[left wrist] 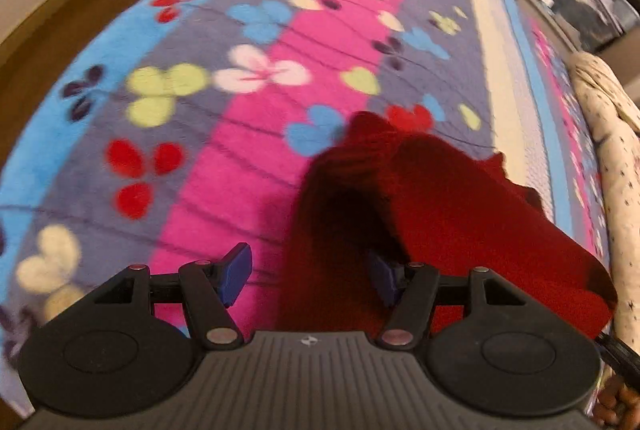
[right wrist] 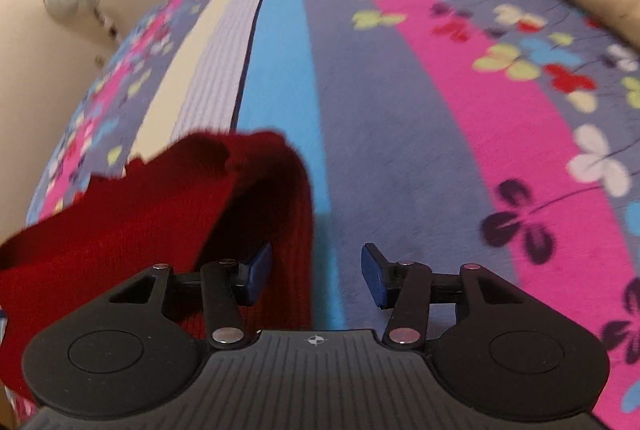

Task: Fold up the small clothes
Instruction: 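Lift the hem with both tools and fold it up toward the collar, then lay the folded hem down and open both tools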

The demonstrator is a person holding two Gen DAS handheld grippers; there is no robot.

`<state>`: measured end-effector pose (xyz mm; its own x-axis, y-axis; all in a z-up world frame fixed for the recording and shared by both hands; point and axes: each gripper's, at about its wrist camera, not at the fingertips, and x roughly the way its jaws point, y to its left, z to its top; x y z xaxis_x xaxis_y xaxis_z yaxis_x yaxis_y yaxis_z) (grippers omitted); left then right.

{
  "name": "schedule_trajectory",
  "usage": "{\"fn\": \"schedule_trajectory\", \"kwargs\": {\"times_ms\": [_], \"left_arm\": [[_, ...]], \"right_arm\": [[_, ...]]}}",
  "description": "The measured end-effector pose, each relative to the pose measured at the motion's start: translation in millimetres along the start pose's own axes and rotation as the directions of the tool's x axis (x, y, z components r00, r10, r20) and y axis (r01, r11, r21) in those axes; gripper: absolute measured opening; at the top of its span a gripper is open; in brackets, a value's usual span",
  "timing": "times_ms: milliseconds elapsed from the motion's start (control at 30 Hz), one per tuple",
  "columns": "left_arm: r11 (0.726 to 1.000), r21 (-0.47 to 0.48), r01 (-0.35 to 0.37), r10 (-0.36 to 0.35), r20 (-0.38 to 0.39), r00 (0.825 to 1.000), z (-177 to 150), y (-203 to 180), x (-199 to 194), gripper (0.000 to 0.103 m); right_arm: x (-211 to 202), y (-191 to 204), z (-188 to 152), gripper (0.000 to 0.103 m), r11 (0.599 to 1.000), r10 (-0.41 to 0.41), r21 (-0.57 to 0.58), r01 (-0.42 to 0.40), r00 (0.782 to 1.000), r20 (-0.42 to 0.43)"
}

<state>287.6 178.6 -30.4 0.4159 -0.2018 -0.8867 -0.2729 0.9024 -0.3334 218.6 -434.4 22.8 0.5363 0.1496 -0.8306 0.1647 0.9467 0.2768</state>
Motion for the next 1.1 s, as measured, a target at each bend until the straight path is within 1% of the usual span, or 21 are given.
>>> {"fn": "schedule_trajectory", "kwargs": {"times_ms": [33,100,133,233,333,367,400,433,467,500,533,600,667,767,867,900,933,967,1033,1067,1100], "left_arm": [[0.999,0.034,0.002,-0.003,0.020,1.000,2,-7,2,0.072],[0.997,0.070,-0.013,0.009,0.057,0.998,6,-14,3,0.074],[0.997,0.075,-0.010,0.005,0.070,0.998,8,-15,4,0.074],[0.996,0.087,-0.007,-0.002,0.101,0.995,17,-16,8,0.074],[0.993,0.120,-0.001,-0.015,0.133,0.991,25,-19,14,0.073],[0.989,0.146,-0.002,-0.021,0.156,0.988,26,-22,15,0.062],[0.985,0.173,-0.007,-0.023,0.174,0.984,28,-25,15,0.042],[0.981,0.196,-0.002,-0.033,0.177,0.984,29,-26,16,0.032],[0.977,0.212,0.014,-0.050,0.168,0.985,30,-27,18,0.018],[0.974,0.226,0.026,-0.063,0.158,0.985,31,-28,20,0.015],[0.970,0.241,0.018,-0.058,0.161,0.985,32,-29,20,0.014],[0.968,0.252,0.011,-0.060,0.189,0.980,36,-31,19,0.013],[0.969,0.247,0.013,-0.077,0.251,0.965,40,-32,13,0.012],[0.967,0.255,0.006,-0.104,0.371,0.923,45,-38,-2,0.012],[0.964,0.262,-0.054,-0.069,0.438,0.896,45,-45,-2,0.012],[0.957,0.274,-0.092,-0.046,0.458,0.888,44,-47,1,0.012],[0.947,0.293,-0.129,-0.023,0.465,0.885,42,-50,7,0.013],[0.936,0.313,-0.162,0.005,0.448,0.894,42,-51,17,0.013],[0.921,0.337,-0.198,0.065,0.367,0.928,41,-48,42,0.013],[0.914,0.346,-0.213,0.093,0.334,0.938,41,-47,51,0.013],[0.909,0.354,-0.220,0.101,0.325,0.940,40,-47,54,0.013]], "right_arm": [[5,4,1,0.052,1.000,0.000,-0.013,0.000,1.000,-0.010],[10,13,7,0.054,0.999,-0.014,-0.041,0.015,1.000,0.015],[12,15,12,0.055,0.999,-0.017,-0.031,0.018,0.999,0.036],[22,12,22,0.055,0.999,0.011,0.037,-0.013,0.998,0.061],[28,17,29,0.054,1.000,0.006,0.014,-0.008,0.995,0.095],[30,18,31,0.052,1.000,0.004,0.002,-0.005,0.995,0.102],[31,19,32,0.049,1.000,0.002,-0.004,-0.002,0.994,0.106],[32,20,34,0.033,1.000,0.010,-0.008,-0.009,0.994,0.107],[31,21,37,0.015,1.000,0.020,-0.008,-0.019,0.994,0.112],[29,22,39,0.013,1.000,0.024,-0.011,-0.023,0.992,0.125],[27,24,42,0.012,1.000,0.024,-0.014,-0.022,0.990,0.142],[19,24,48,0.011,0.999,0.051,-0.004,-0.051,0.978,0.200],[9,25,54,0.011,0.997,0.078,-0.001,-0.081,0.959,0.271],[4,25,60,0.011,0.997,0.070,0.010,-0.078,0.937,0.343],[7,25,65,0.011,0.998,0.039,0.024,-0.052,0.927,0.373],[9,25,66,0.011,0.998,0.041,0.025,-0.054,0.926,0.376],[13,24,67,0.011,0.998,0.044,0.019,-0.055,0.926,0.374],[19,25,67,0.011,0.999,0.035,0.006,-0.040,0.933,0.359],[39,26,66,0.011,1.000,-0.007,-0.006,0.009,0.960,0.281],[52,25,64,0.011,0.999,-0.035,-0.010,0.038,0.974,0.225],[60,25,62,0.011,0.998,-0.064,-0.017,0.069,0.980,0.187]]}}
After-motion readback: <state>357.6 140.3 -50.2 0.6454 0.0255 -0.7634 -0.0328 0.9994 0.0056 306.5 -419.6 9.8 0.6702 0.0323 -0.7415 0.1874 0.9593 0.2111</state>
